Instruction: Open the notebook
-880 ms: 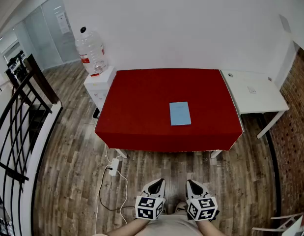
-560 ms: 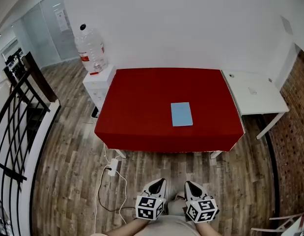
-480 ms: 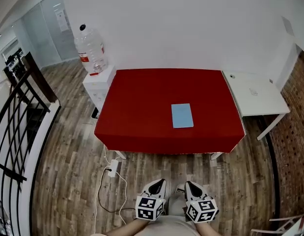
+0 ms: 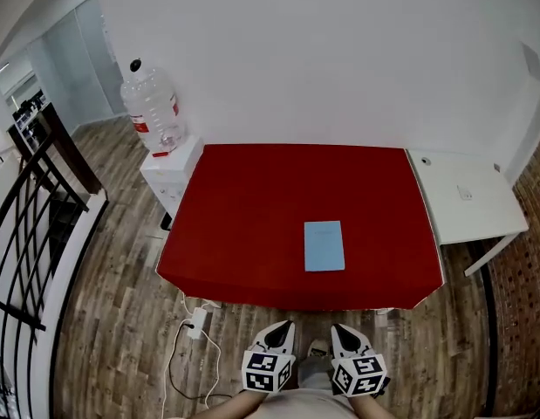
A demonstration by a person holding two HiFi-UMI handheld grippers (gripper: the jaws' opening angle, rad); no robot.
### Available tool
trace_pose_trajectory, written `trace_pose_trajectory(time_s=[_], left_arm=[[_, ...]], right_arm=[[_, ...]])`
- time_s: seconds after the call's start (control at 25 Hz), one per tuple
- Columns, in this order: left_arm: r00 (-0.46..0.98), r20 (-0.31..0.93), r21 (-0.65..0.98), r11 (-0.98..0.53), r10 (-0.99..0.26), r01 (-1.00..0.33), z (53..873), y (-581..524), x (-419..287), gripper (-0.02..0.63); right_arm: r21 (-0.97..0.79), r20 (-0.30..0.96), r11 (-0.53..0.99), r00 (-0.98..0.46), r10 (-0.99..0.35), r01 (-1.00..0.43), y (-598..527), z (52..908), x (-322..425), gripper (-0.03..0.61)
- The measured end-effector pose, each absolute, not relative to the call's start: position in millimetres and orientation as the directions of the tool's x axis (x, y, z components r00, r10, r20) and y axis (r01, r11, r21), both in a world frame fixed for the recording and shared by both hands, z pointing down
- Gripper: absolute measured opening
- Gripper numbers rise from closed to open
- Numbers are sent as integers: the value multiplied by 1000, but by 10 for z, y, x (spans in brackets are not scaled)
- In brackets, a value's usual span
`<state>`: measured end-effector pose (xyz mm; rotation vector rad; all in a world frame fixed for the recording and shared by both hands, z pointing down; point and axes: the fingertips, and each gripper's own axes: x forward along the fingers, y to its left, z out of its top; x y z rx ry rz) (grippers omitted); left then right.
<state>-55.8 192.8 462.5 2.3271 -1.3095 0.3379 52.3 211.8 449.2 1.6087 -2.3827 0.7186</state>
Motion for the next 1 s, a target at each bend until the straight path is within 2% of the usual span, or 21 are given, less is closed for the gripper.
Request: trace_pose_trajectory(time_s=[0.44, 1.0], left_arm=[[499, 387, 261, -427, -775, -866, 4416, 529, 52, 6], [495, 440, 230, -439, -749, -868, 4496, -78, -184, 6]], right_arm=[[-271, 420, 319, -410, -810, -908, 763, 4402, 1137, 6], [-286, 498, 243, -360, -789, -927, 172, 4602, 1019, 5]])
